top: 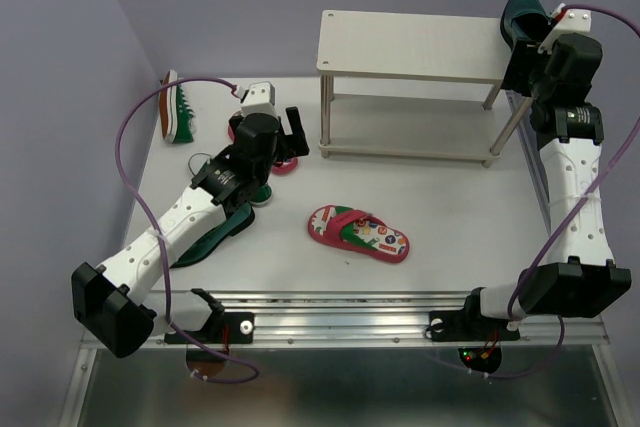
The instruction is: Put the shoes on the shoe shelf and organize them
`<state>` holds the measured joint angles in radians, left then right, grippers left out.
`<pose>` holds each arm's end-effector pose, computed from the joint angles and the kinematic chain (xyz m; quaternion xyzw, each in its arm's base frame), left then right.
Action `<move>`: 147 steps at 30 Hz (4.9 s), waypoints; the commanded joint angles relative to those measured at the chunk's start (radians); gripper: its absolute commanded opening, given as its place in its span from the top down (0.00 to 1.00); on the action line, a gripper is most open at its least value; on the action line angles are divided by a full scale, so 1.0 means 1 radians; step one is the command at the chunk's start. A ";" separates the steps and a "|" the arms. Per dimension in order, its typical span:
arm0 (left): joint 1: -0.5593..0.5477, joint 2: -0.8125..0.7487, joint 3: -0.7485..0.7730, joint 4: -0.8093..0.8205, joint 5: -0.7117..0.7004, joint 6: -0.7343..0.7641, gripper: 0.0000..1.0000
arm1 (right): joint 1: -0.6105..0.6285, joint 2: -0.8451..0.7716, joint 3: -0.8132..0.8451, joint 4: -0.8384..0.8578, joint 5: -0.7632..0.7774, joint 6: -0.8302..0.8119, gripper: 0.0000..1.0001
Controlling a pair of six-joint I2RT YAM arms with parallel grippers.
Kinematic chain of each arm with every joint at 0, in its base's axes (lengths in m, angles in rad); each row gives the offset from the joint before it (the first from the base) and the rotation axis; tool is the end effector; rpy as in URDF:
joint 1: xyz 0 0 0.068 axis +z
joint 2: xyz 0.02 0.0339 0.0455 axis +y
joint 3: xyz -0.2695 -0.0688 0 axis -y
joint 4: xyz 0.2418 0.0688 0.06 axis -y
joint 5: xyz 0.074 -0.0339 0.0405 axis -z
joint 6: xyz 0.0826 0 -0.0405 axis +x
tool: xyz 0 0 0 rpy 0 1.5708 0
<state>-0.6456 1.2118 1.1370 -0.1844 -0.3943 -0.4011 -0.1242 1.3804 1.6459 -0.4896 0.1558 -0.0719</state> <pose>0.2716 -0.1649 0.3691 -0.0238 0.7860 -0.1644 0.5955 0.3341 -0.0546 0.4649 0.0689 0.7778 -0.1214 0.6128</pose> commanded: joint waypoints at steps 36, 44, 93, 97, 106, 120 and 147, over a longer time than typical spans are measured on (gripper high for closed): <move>0.205 -0.024 -0.058 -0.421 -0.129 -0.226 0.06 | -0.003 -0.282 0.117 -0.143 -1.154 0.237 0.00; 0.250 -0.058 -0.158 -0.520 -0.115 -0.462 0.11 | 0.078 -0.264 0.060 -0.141 -1.149 0.228 0.00; -0.078 -0.117 0.116 -0.540 -0.215 -0.217 1.00 | 0.531 -0.130 -0.161 -0.265 -0.455 0.173 0.00; -0.213 -0.045 0.168 -0.507 -0.222 -0.113 1.00 | 0.531 -0.136 -0.169 -0.271 -0.434 0.176 0.00; -0.482 0.023 0.095 -0.313 -0.001 0.109 1.00 | 0.531 -0.150 -0.178 -0.282 -0.401 0.173 0.00; -0.503 0.052 -0.002 -0.372 0.261 0.278 1.00 | 0.531 -0.169 -0.192 -0.283 -0.391 0.185 0.00; -0.503 -0.049 -0.094 -0.402 0.284 0.235 1.00 | 0.643 -0.075 -0.460 -0.264 -0.358 0.170 0.01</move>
<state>-1.1442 1.1698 1.0523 -0.6395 -0.0895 -0.1780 0.4667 1.2827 1.2343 -0.8024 -0.2653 0.1093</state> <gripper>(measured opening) 0.059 0.996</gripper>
